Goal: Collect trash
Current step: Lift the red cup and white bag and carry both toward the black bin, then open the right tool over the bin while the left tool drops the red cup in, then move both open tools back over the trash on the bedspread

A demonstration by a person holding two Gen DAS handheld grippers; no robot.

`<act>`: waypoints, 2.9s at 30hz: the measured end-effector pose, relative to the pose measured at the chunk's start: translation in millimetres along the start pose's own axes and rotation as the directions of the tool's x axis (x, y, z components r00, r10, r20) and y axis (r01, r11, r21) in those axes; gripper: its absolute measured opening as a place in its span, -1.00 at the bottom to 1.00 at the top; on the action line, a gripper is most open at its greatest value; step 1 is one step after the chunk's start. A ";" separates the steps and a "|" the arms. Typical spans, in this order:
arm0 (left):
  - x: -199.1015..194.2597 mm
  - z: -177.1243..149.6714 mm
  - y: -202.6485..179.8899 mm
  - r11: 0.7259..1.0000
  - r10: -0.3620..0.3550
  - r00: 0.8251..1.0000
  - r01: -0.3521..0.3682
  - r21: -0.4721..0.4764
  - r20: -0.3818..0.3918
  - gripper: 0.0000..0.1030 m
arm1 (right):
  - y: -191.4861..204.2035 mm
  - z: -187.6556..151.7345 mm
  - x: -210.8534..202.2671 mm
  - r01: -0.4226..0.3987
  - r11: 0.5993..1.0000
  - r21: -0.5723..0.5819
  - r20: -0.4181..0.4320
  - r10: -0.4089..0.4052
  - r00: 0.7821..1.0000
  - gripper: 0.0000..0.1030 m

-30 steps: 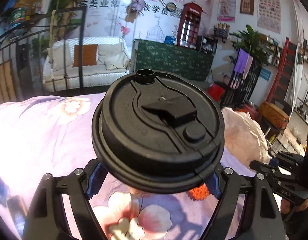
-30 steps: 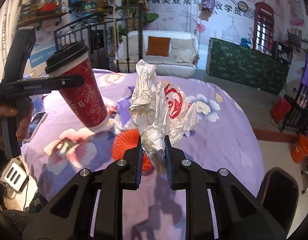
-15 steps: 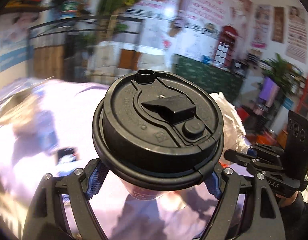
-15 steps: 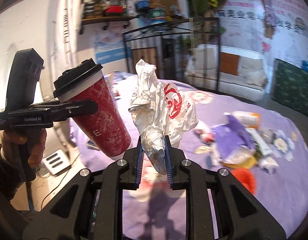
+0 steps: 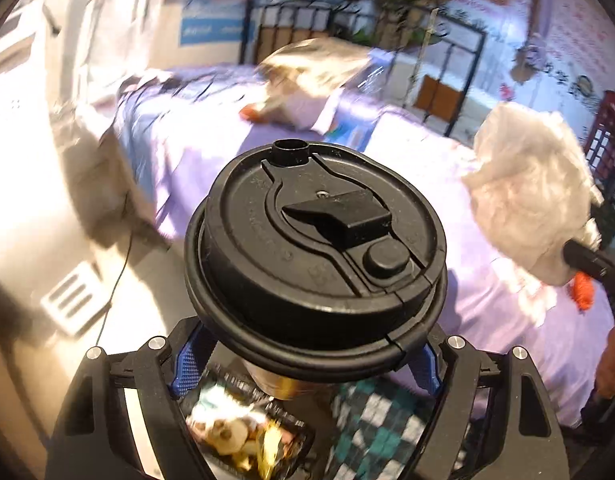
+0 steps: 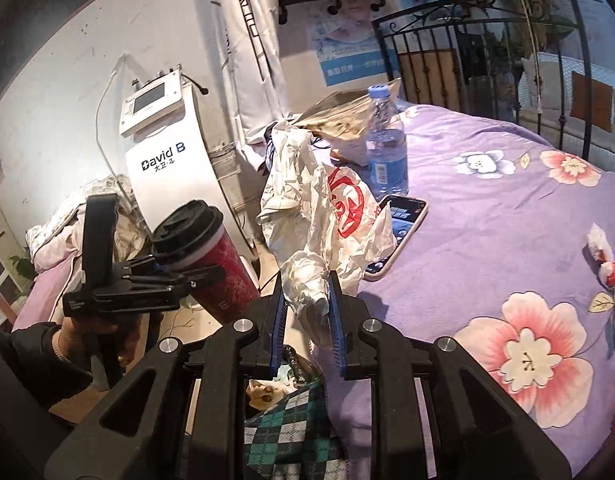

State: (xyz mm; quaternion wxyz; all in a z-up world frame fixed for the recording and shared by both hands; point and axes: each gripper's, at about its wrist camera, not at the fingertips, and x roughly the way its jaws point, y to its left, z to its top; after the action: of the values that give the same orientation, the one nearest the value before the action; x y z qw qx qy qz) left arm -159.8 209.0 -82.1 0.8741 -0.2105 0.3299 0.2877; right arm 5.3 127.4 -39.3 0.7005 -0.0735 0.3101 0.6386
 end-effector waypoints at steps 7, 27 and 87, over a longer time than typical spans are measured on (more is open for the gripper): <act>-4.7 -7.2 9.5 1.000 -0.018 0.996 0.016 0.024 0.090 0.53 | -3.1 -4.1 -12.0 0.020 1.000 0.014 0.015 -0.020 1.000 -0.61; -39.1 26.4 -294.5 0.445 -0.806 0.577 0.740 0.503 -0.136 0.53 | -142.1 -142.3 -335.6 0.784 0.259 0.564 -0.099 -0.921 0.376 -0.61; -42.0 -119.3 -520.2 -0.065 -0.592 0.401 0.841 0.538 -0.699 0.88 | -127.8 -268.2 -493.2 0.581 -0.370 0.725 -0.375 -0.920 -0.117 0.56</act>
State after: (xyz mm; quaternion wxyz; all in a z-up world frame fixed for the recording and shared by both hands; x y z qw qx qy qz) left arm 93.9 -260.8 -42.9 0.8048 0.0828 0.3620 -0.4631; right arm 38.0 -447.3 -29.9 0.9186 0.1580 0.2271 -0.2820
